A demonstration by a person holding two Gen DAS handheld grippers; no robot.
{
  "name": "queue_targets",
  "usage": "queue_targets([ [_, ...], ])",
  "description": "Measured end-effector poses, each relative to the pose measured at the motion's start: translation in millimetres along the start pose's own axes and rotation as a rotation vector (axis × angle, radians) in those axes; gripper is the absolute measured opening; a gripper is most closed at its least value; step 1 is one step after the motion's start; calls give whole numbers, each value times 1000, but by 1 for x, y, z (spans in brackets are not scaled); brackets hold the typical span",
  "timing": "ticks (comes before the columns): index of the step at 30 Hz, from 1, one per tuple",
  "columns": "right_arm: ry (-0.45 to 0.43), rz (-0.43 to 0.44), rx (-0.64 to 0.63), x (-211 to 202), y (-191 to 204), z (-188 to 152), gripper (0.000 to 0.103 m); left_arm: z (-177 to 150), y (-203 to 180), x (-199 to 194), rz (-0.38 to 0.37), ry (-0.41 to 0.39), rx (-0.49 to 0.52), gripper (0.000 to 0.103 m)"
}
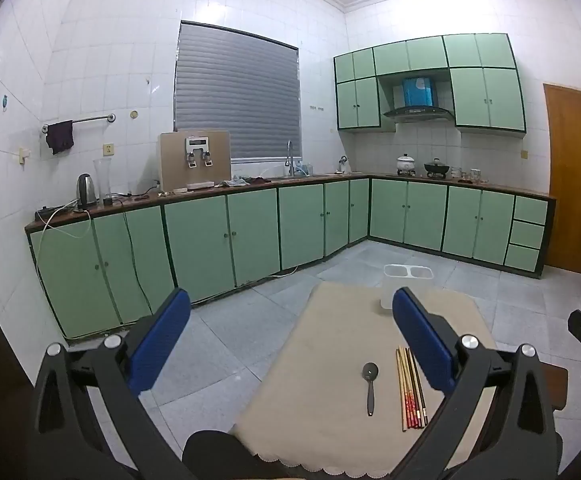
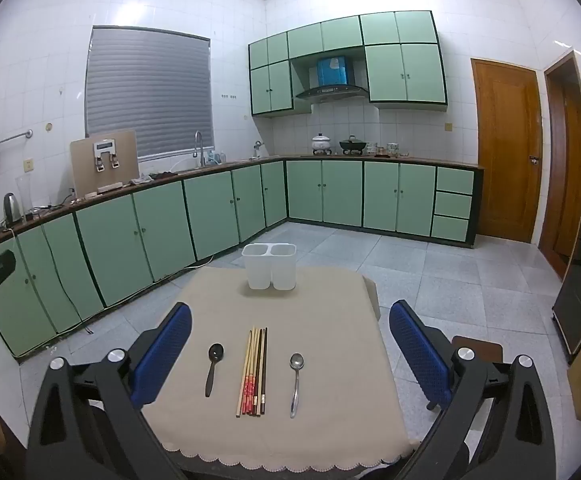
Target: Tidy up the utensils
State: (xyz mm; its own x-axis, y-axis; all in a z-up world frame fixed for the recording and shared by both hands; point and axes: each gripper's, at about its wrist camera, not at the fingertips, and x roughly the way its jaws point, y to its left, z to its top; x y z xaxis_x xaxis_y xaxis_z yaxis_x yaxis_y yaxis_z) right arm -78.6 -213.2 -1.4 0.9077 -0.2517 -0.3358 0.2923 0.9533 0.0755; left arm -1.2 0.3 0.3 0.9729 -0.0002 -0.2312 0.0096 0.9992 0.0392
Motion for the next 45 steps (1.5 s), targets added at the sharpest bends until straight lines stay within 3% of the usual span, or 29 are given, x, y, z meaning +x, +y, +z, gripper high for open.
queue_targets([
  [45, -22, -28, -6, -7, 6, 11, 97, 0, -5, -5, -12, 4, 17, 98],
])
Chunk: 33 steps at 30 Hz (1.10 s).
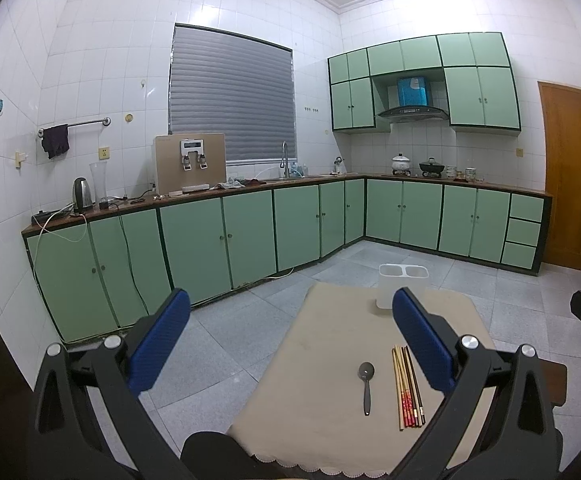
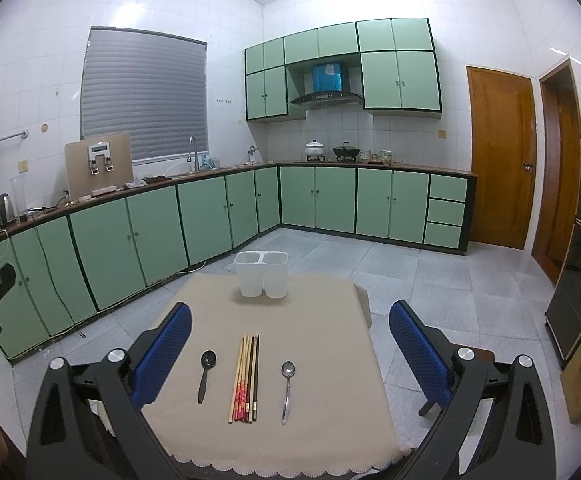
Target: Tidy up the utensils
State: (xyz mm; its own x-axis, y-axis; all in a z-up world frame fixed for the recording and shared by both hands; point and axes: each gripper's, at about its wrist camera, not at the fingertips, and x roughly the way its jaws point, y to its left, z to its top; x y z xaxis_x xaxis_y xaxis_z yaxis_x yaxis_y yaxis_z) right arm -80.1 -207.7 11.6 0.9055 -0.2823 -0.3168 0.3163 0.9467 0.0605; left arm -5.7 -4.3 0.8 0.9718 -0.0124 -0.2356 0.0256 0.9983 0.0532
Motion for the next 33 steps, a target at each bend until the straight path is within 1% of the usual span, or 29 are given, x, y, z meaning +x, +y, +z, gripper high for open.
queue_targets([
  [33, 11, 4, 0, 2, -4, 0, 97, 2, 1, 5, 3, 23, 2, 98],
])
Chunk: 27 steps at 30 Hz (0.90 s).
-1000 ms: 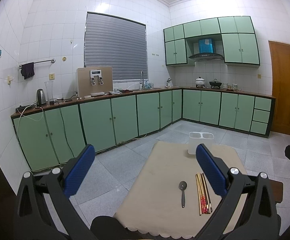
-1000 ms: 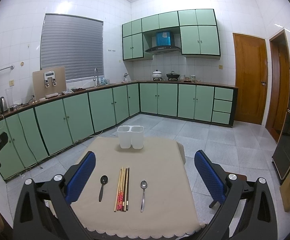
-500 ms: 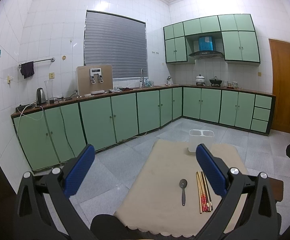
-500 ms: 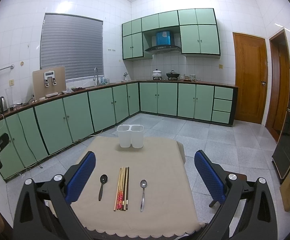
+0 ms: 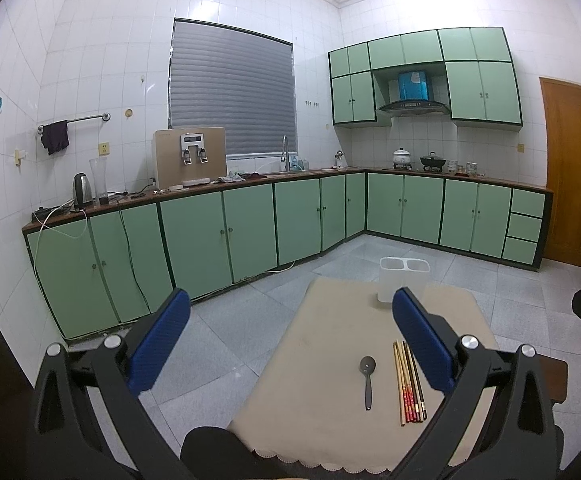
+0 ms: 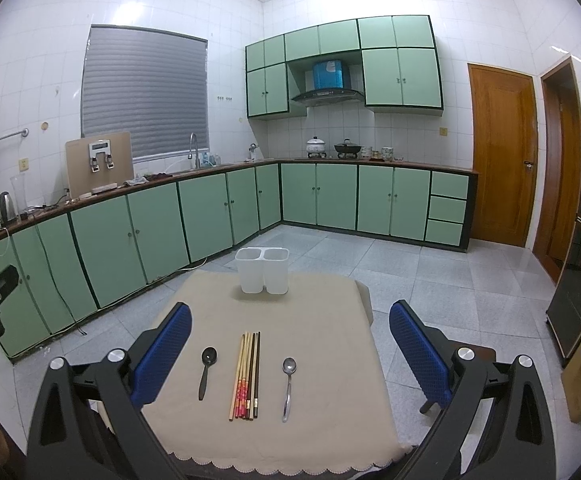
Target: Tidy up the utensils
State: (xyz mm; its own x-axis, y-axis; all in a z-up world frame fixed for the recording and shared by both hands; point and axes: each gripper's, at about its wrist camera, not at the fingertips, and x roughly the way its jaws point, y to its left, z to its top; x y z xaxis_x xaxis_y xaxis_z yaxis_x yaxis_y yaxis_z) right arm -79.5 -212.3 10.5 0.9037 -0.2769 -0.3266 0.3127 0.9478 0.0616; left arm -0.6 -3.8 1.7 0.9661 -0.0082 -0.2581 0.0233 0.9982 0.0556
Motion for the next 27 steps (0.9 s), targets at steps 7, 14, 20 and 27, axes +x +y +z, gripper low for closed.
queue_targets([
  [7, 2, 1, -2, 1, 0, 0, 97, 0, -1, 1, 2, 2, -1, 98],
  [14, 3, 3, 1, 2, 0, -1, 97, -1, 0, 2, -1, 5, -1, 98],
  [20, 25, -8, -4, 11, -2, -7, 97, -8, -1, 14, -21, 43, 4, 98],
  [27, 176, -20, -5, 71, -11, -53, 97, -66, -6, 98, -140, 352, -5, 98],
])
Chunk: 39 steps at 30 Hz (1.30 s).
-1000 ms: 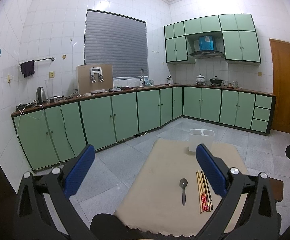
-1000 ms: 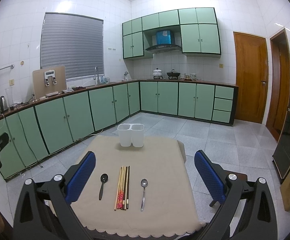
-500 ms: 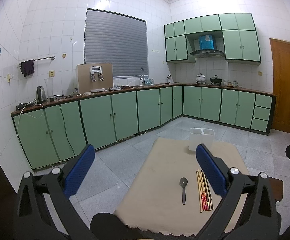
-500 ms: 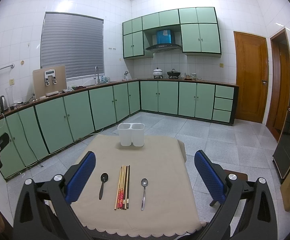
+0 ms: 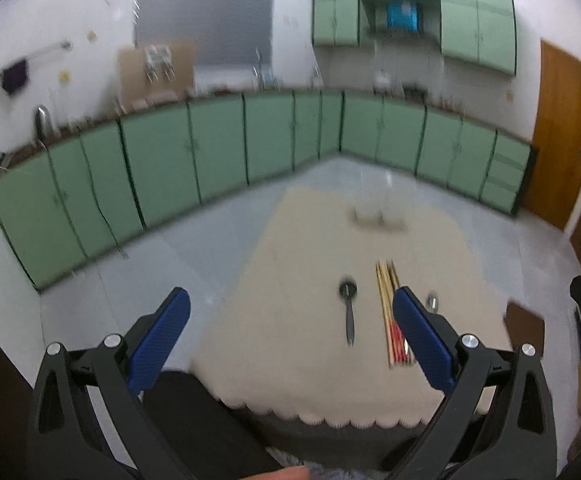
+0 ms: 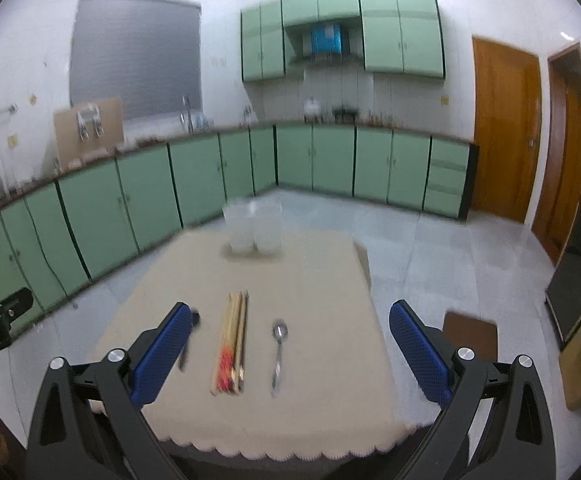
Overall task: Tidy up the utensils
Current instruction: 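Grasp the metal spoon handle with the right tool while the left tool approaches the black spoon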
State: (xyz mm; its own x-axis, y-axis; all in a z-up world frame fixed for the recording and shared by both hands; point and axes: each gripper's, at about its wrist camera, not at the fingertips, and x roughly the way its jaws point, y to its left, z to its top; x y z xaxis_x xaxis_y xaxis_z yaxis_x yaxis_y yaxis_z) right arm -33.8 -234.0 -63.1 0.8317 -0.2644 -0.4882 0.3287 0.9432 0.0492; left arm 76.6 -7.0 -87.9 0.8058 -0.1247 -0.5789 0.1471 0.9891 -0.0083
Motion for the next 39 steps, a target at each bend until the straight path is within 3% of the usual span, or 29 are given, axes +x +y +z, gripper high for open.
queue_targets([
  [2, 58, 9, 4, 26, -1, -17, 97, -11, -4, 25, -8, 39, 34, 98],
  [4, 132, 11, -8, 59, 0, -36, 94, -23, -9, 59, -68, 105, 65, 98],
  [8, 260, 50, -25, 115, 5, -72, 75, -50, -15, 123, -130, 235, 73, 98],
  [10, 307, 69, -21, 135, 5, -84, 71, -62, -19, 156, -162, 289, 81, 98],
  [18, 425, 117, 1, 189, 9, -118, 54, -85, -38, 231, -166, 375, 123, 98],
  [23, 447, 129, -19, 204, 14, -123, 38, -89, -46, 250, -143, 419, 130, 98],
  [33, 417, 146, -47, 217, 12, -125, 33, -87, -55, 250, -118, 416, 131, 99],
  [36, 405, 140, -47, 217, 10, -126, 26, -90, -56, 246, -122, 367, 141, 99],
  [39, 406, 140, -29, 222, 7, -123, 16, -91, -57, 243, -122, 380, 152, 95],
])
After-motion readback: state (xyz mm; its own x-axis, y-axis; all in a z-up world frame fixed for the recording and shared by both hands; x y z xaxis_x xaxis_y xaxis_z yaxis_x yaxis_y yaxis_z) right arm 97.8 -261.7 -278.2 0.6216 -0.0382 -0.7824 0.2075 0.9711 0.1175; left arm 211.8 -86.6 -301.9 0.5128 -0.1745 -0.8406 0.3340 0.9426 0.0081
